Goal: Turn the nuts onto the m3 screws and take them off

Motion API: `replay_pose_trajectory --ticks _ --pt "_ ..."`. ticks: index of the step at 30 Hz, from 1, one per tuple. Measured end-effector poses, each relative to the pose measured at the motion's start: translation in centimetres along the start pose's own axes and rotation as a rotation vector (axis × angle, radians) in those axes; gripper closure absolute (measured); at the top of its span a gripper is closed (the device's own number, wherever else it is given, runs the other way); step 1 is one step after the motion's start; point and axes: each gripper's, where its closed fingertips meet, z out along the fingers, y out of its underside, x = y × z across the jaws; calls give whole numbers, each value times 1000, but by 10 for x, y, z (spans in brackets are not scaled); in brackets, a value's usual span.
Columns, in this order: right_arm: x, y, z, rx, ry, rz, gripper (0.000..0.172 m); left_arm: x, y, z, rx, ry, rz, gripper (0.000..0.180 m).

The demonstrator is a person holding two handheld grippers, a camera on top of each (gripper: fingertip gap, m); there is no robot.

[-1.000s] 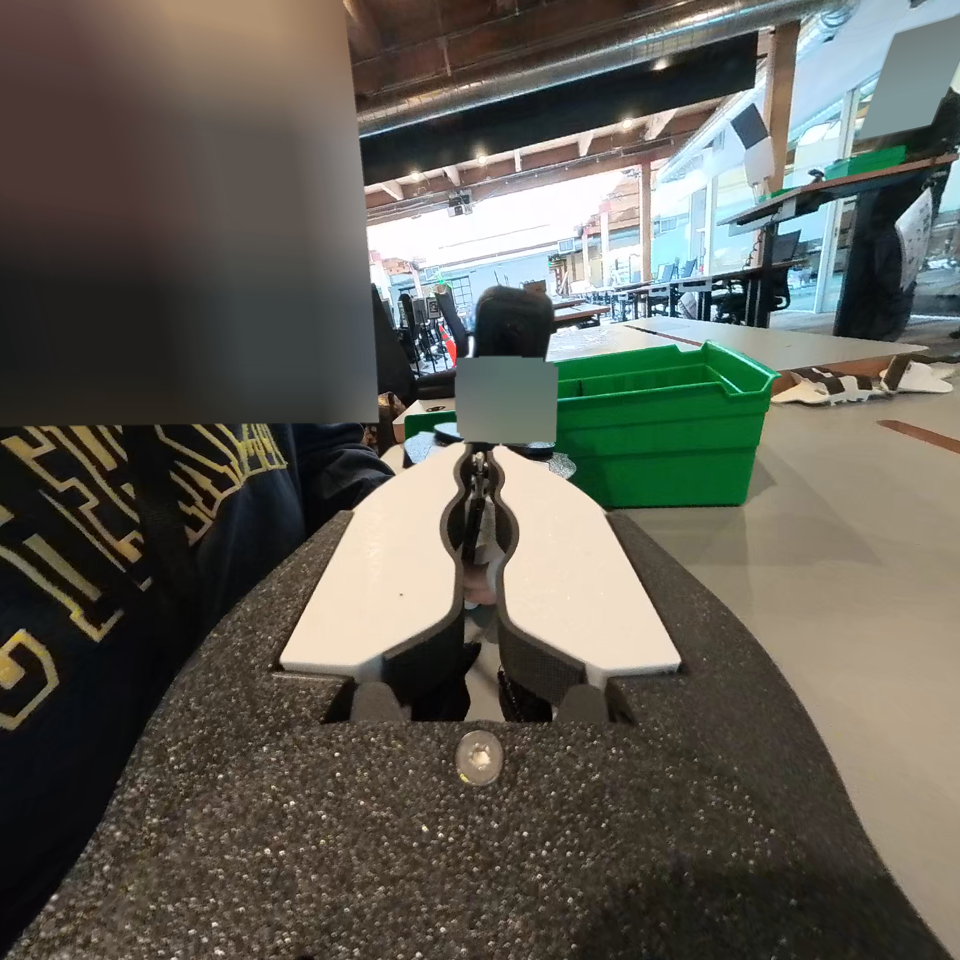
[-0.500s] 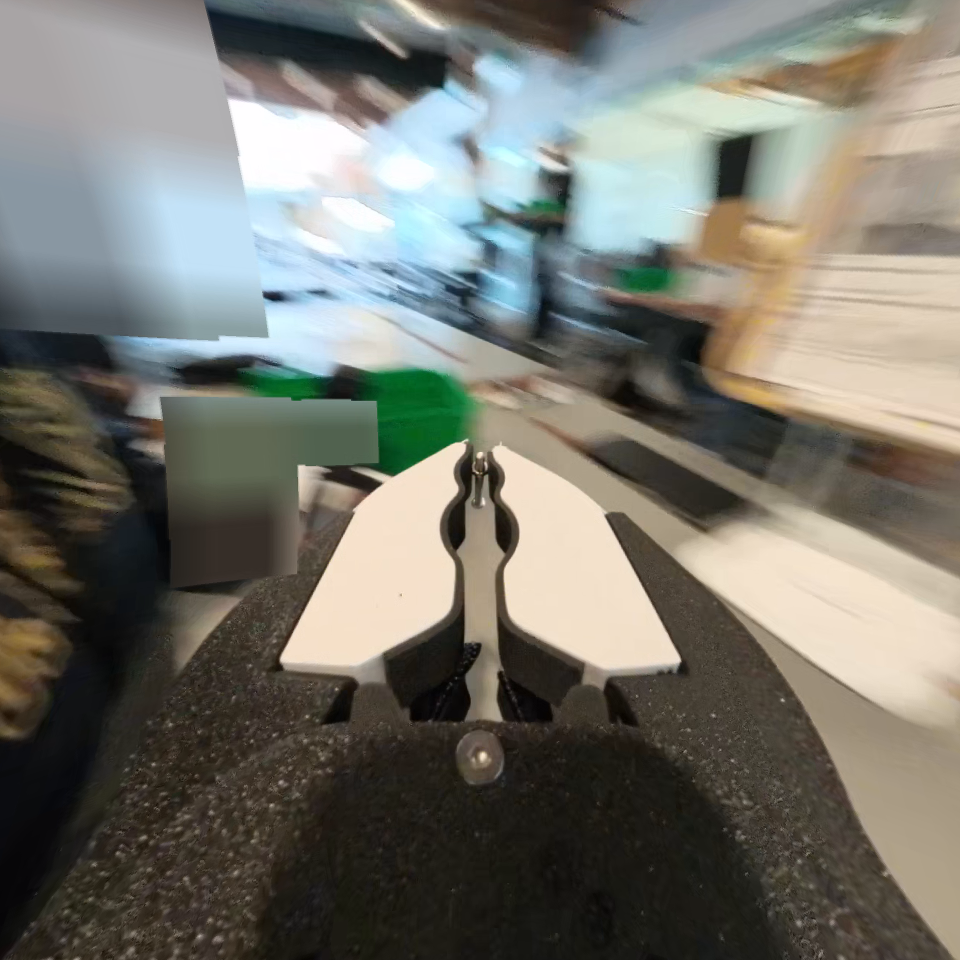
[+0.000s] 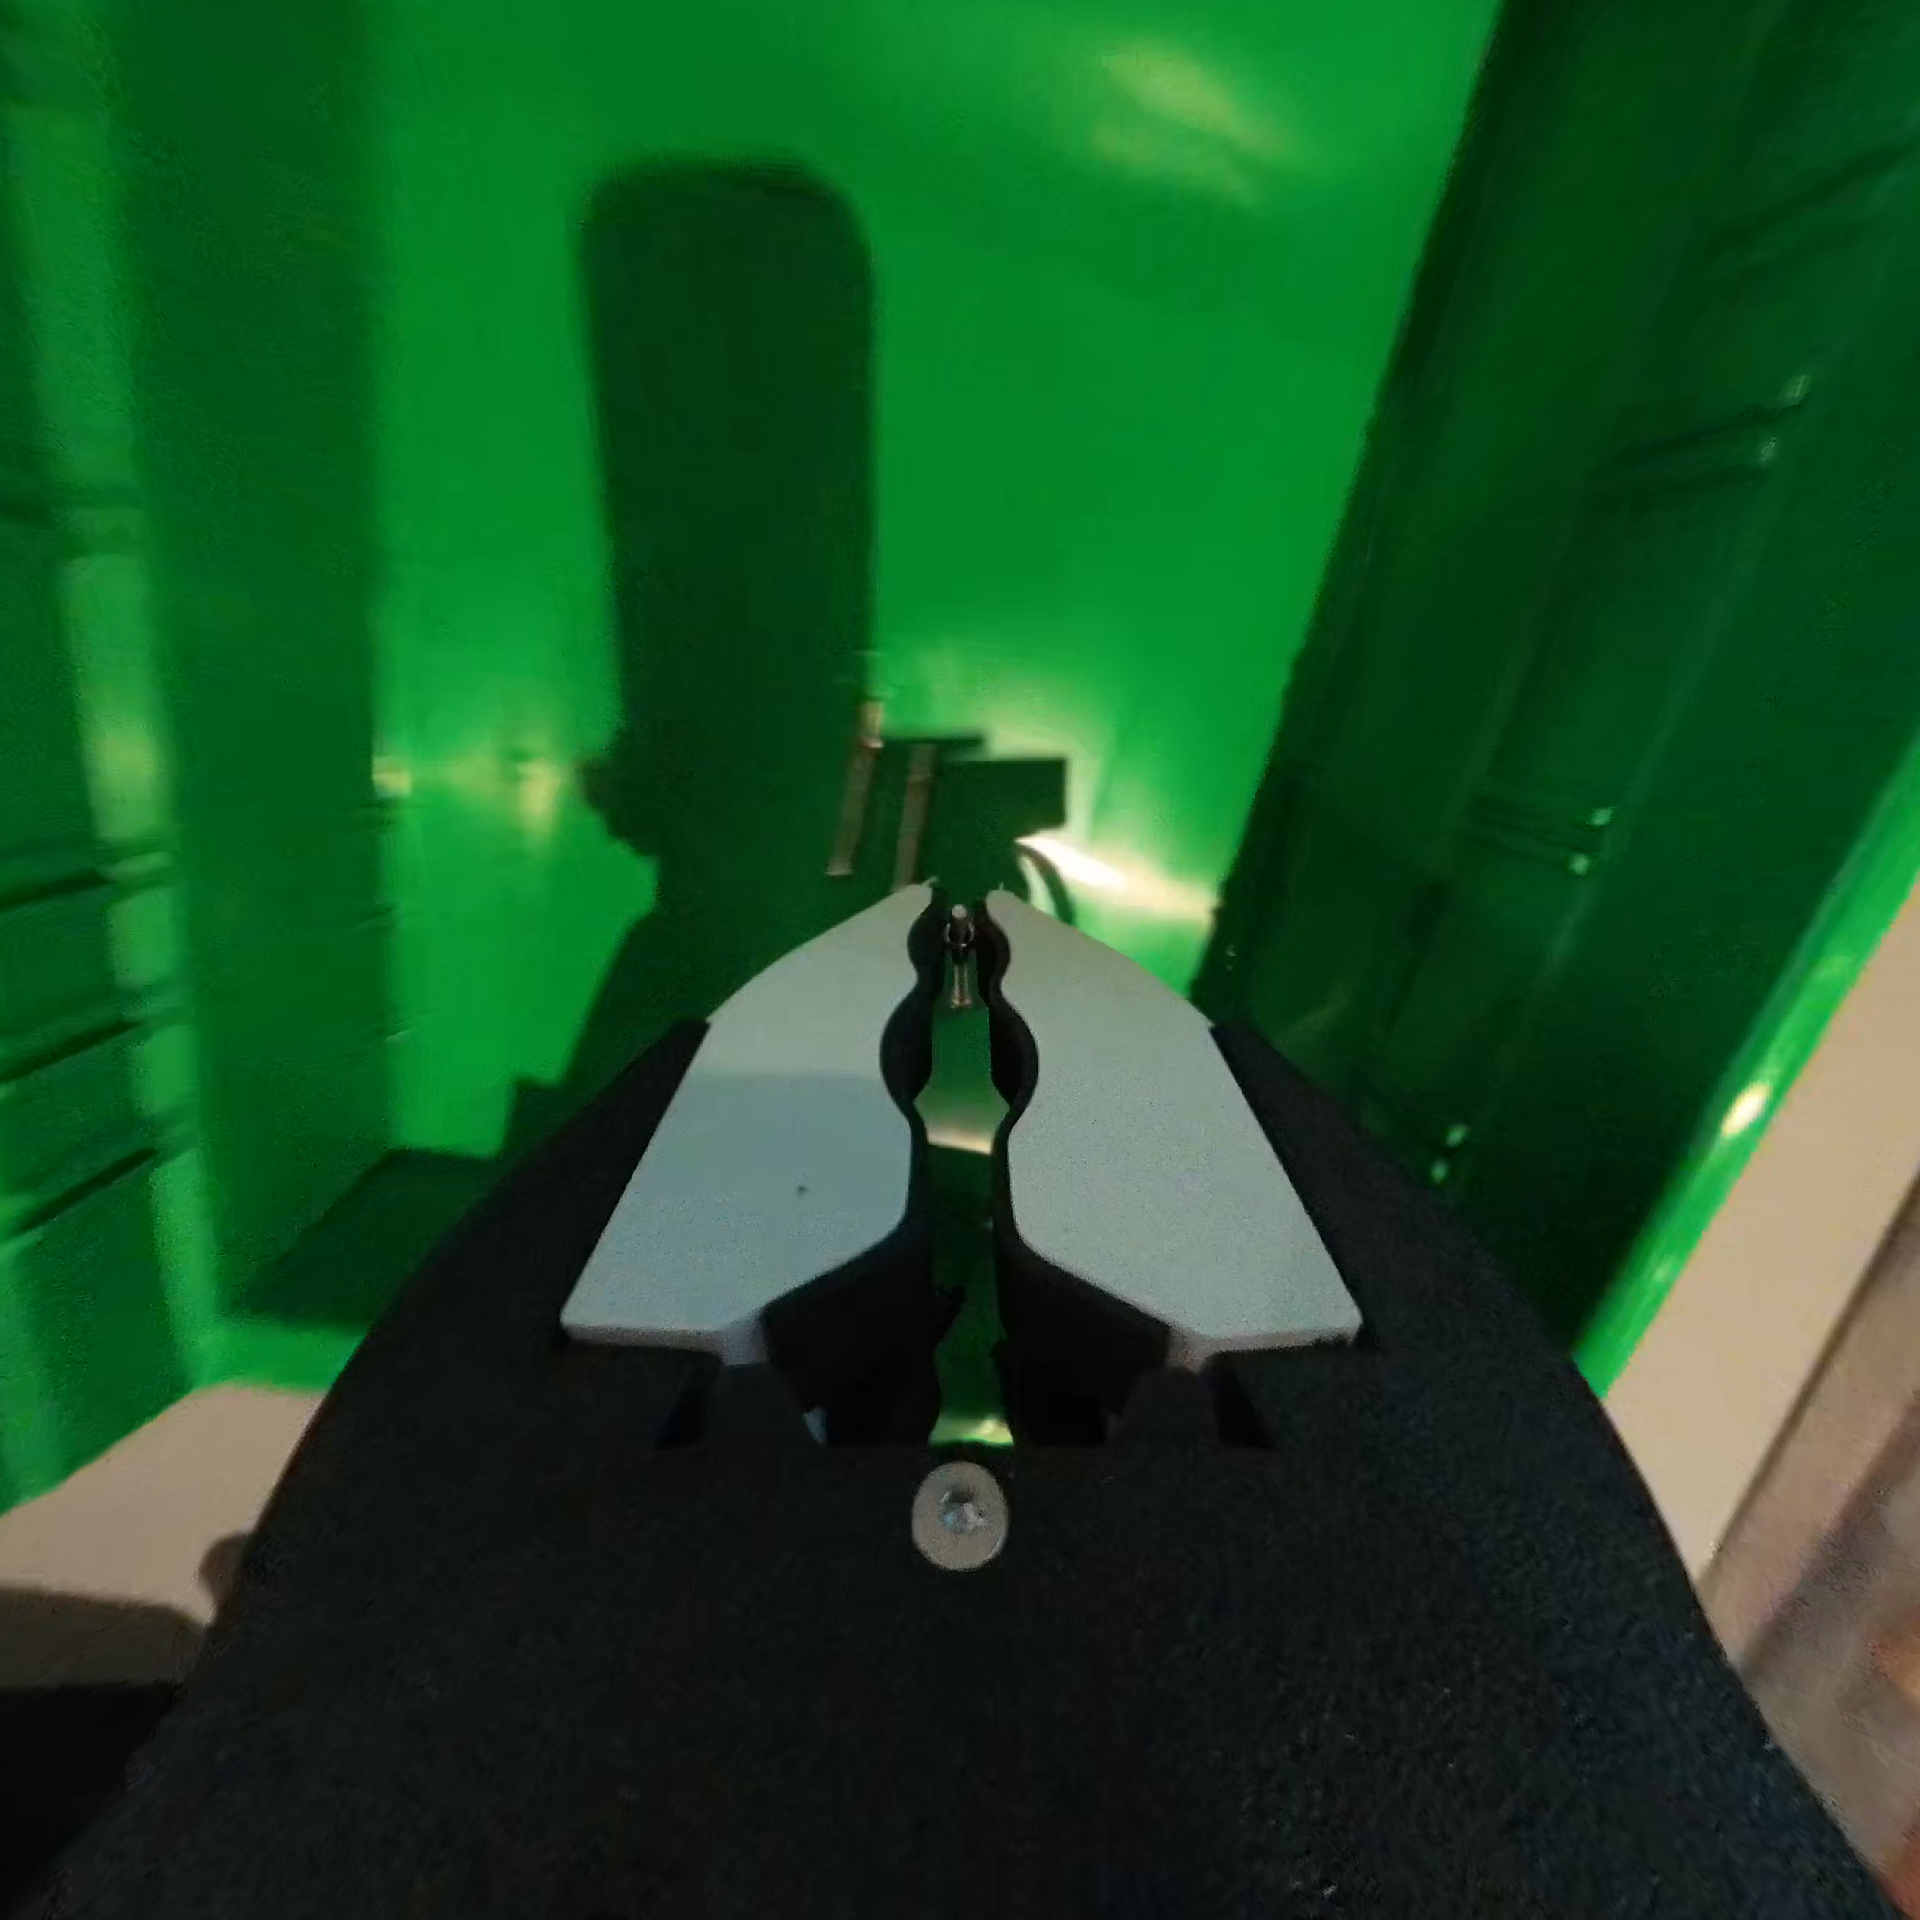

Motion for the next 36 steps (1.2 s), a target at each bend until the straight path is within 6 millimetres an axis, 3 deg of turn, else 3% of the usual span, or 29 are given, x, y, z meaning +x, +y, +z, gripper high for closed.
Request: replay_pose_trajectory --ticks 5,10,13,15,18,20,21,23,27,31,33,36 --pt "9 1 17 -46 31 -8 167 0 0 0 -2 5 -2 120" --pt "7 -4 17 -6 31 -19 156 -1 1 2 -12 13 -19 120" --pt "9 -7 4 31 67 -16 155 -1 1 0 -6 13 -18 121" --pt "1 -21 -24 157 54 -8 159 -1 2 0 -4 13 -22 121" --pt "-55 -59 -99 526 -166 -33 166 -2 2 2 -6 11 -22 122" --pt "-101 -71 -148 728 -259 -130 167 0 2 4 -13 12 -23 123" --pt "-125 -72 -164 803 -285 -196 166 0 3 5 -18 14 -24 123" --pt "-177 -70 -178 885 -321 -331 166 0 4 6 -25 17 -26 123" --pt "-272 -64 -163 1035 -363 -505 172 -2 3 4 -13 12 -26 128" --pt "-334 -62 -114 1146 -397 -517 172 -8 2 2 -9 -16 -37 143" --pt "-351 -62 -88 1177 -440 -484 172 -8 2 2 -13 -13 -38 143" --pt "-357 -62 -65 1195 -462 -462 172 -8 3 2 -16 -12 -29 143"
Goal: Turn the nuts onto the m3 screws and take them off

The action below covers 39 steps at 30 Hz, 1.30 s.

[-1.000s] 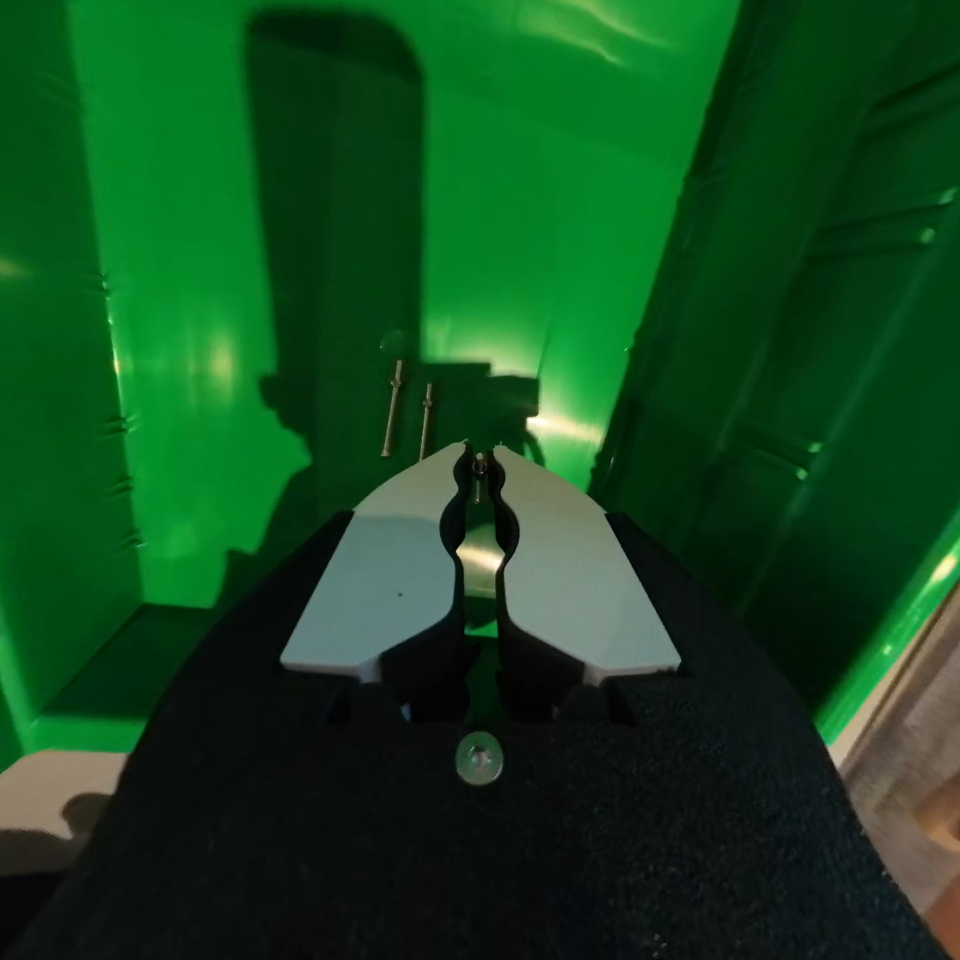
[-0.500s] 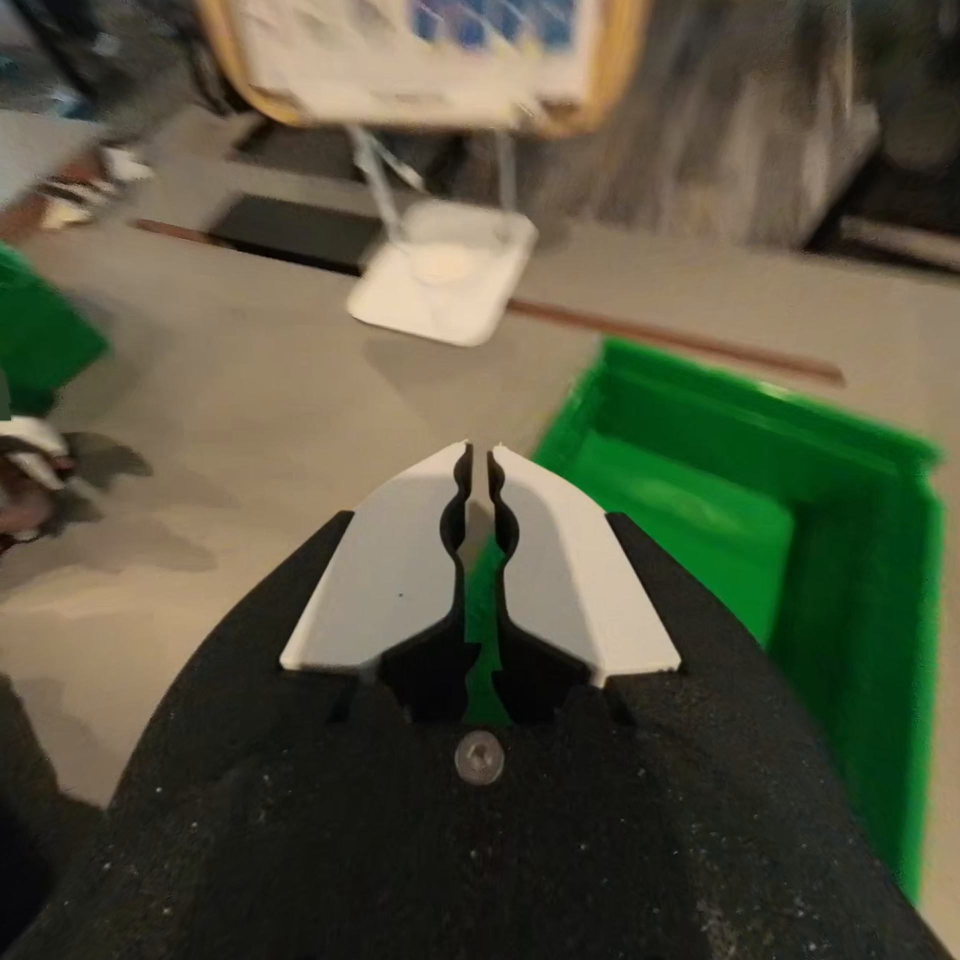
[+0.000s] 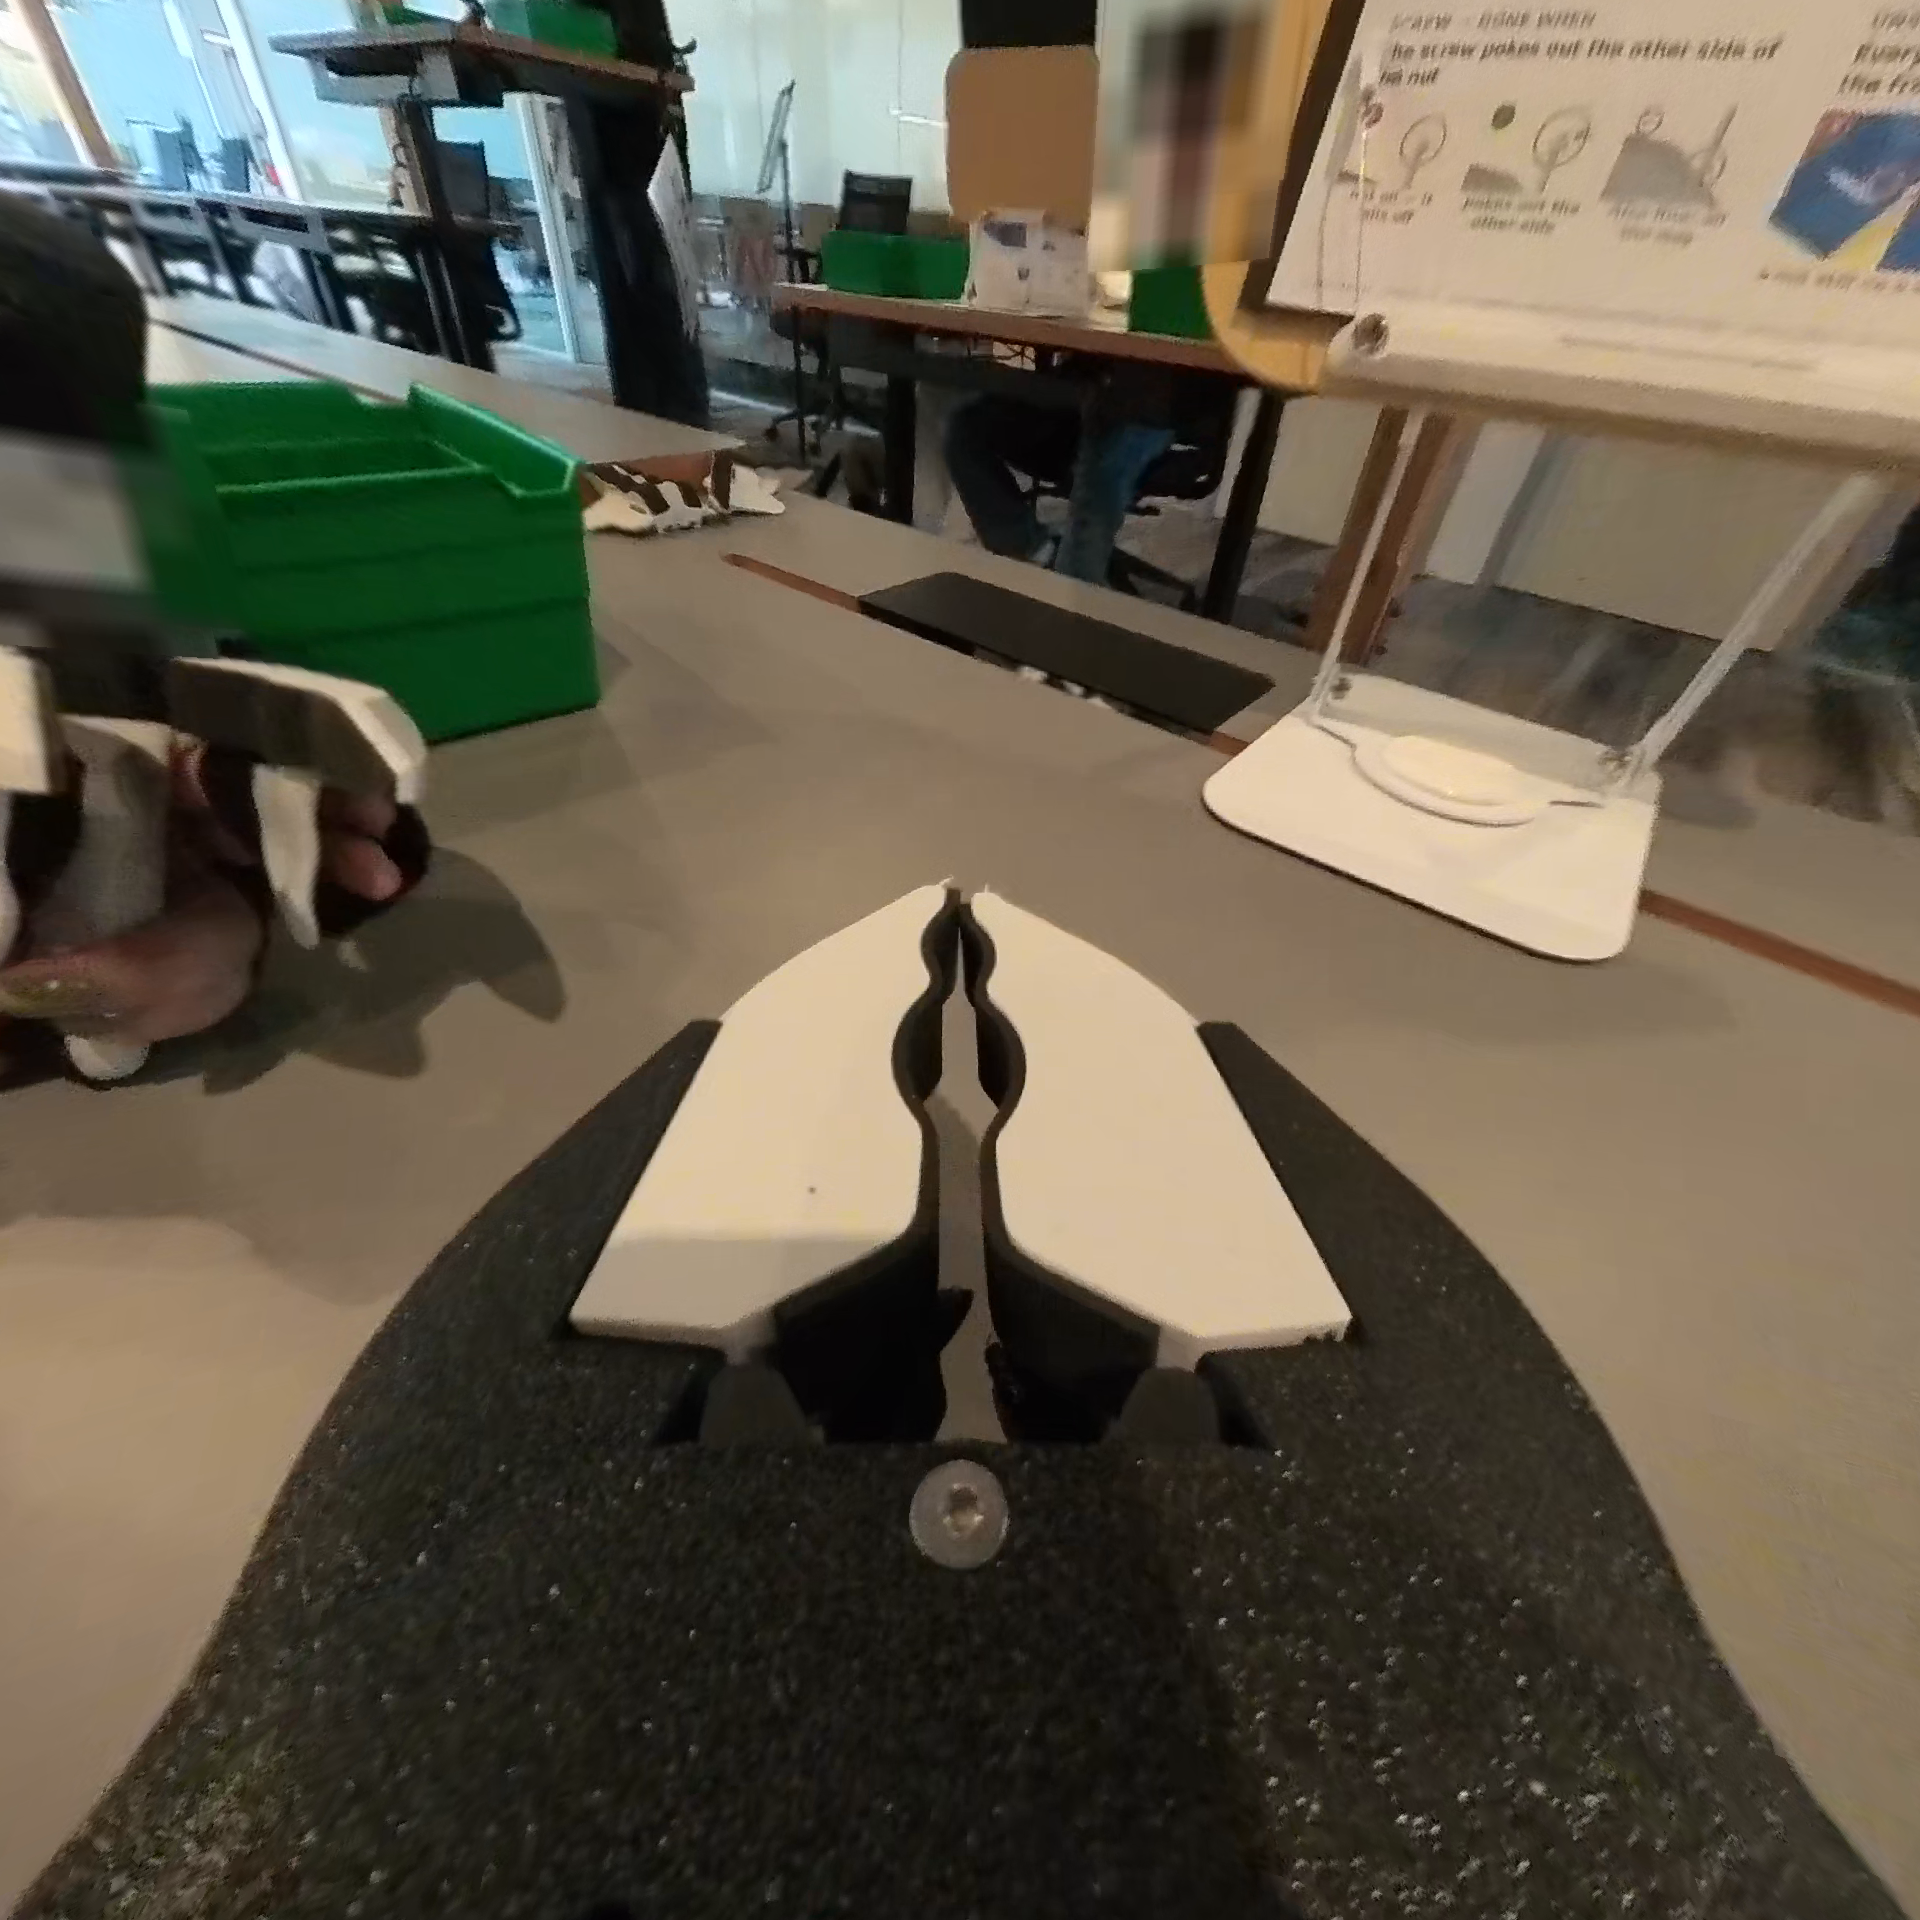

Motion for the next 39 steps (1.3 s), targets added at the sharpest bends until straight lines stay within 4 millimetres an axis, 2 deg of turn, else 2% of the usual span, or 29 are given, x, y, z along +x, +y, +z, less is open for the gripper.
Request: replay_pose_trajectory --ticks 2,7,11,12,14,16,19,20,22,23,26,28,32,35,37,39 --pt "-3 3 0 23 -28 -9 172 0 -1 0 2 -7 8 144" --pt "-11 3 3 50 -62 -14 172 0 0 2 -9 -46 56 159" --pt "-15 4 3 43 -72 -50 172 11 1 5 -41 -53 145 159" --pt "-16 4 2 44 -76 -53 172 20 -2 8 -46 -49 166 159" --pt "-16 4 2 47 -75 -52 172 44 -18 13 -34 -34 186 160" --pt "-16 3 1 53 -80 -47 172 72 -41 8 -11 -43 192 165" --pt "-16 2 -1 67 -87 -35 172 91 -82 -24 42 -197 255 169" --pt "-16 2 -1 68 -92 -29 172 86 -93 -42 25 -293 285 170" --pt "-16 2 -1 70 -107 -16 172 62 -107 -85 -97 -531 316 174" --pt "-16 1 -1 75 -114 -10 172 50 -109 -107 -197 -622 336 180" --pt "-17 0 -3 89 -128 5 172 -2 -112 -177 -485 -898 378 180" --pt "-17 -1 -3 91 -131 10 172 -37 -105 -213 -641 -982 340 179" --pt "-19 -1 -4 97 -144 0 172 -87 -81 -248 -876 -933 225 175" --pt "-23 0 -4 87 -152 -35 172 -111 -57 -271 -1115 -888 206 165" --pt "-27 2 -3 72 -159 -63 172 -123 -43 -279 -1197 -864 144 155" --pt "-31 4 -1 58 -165 -92 172 -134 -33 -284 -1233 -859 101 154"
